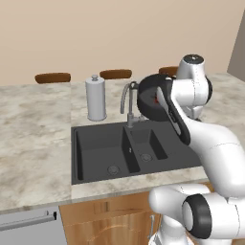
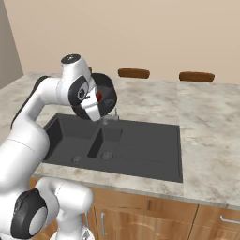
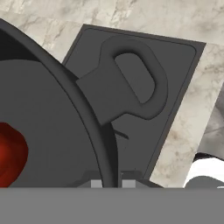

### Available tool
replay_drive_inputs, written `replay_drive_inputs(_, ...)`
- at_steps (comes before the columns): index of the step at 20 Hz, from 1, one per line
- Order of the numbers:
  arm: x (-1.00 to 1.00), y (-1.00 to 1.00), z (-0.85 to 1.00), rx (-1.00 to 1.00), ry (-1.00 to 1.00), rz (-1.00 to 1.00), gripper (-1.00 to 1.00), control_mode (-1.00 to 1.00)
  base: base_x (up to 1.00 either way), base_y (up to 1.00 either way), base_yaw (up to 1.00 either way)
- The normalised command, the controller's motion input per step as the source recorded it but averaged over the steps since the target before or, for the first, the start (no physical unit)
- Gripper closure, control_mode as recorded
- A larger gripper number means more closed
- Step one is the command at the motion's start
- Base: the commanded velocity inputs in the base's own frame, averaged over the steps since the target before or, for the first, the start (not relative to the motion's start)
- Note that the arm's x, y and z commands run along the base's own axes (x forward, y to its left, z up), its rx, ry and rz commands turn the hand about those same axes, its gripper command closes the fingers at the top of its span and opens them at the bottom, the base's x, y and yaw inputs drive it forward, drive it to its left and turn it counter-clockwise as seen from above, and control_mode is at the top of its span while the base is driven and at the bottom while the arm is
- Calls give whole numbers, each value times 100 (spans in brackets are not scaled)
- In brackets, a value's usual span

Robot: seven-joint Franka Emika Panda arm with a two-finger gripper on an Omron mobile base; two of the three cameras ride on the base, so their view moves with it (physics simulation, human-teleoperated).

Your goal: Dump the bell pepper from the pot into the sink. Then turn on the water and wash the bell pepper. Then turn off the water and put the bell pepper back in the pot.

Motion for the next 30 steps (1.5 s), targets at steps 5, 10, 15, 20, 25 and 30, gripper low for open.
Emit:
replay_drive_inputs(5,74,7,75,0,9,0,100,-100,0,0,0)
replay_drive_inputs(10,74,34,86,0,26,0,100,-100,0,0,0)
replay_drive_inputs(15,78,32,11,0,22,3,100,-100,0,0,0)
replay_drive_inputs(20,68,9,-20,0,16,0,100,-100,0,0,0)
replay_drive_inputs(25,42,5,-7,0,1,0,100,-100,0,0,0)
replay_drive_inputs(30,31,11,-4,0,-5,0,100,-100,0,0,0)
